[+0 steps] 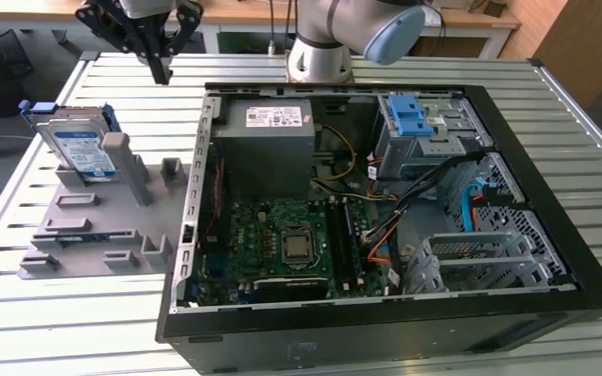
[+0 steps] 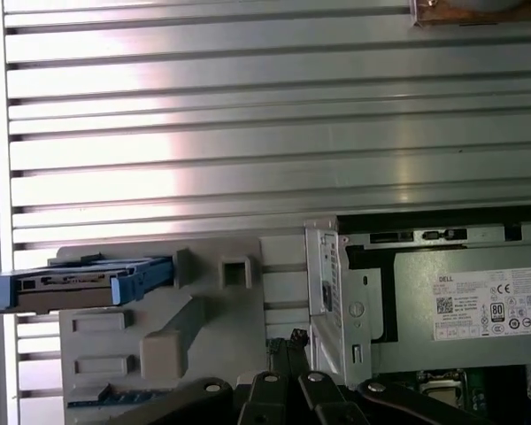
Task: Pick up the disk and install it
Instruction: 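Reach for the disk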
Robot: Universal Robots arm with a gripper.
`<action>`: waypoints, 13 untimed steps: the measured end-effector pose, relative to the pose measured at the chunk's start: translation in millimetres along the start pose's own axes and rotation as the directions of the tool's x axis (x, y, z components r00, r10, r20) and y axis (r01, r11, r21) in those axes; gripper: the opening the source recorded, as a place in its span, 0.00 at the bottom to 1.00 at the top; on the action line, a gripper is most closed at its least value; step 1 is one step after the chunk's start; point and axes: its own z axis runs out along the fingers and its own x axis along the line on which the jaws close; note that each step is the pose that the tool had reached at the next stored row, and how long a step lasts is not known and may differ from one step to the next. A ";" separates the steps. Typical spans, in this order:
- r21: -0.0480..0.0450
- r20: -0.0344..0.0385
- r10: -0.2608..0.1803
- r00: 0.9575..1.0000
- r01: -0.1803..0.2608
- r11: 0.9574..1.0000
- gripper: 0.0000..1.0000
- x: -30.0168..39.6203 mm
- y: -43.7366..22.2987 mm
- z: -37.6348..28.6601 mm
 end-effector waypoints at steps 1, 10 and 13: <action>0.000 0.000 0.000 1.000 0.000 1.000 0.11 1.1 0.7 0.0; 0.000 0.000 0.000 1.000 0.000 1.000 0.11 10.7 2.9 0.1; 0.000 0.000 0.000 1.000 0.000 1.000 0.11 14.0 3.1 0.1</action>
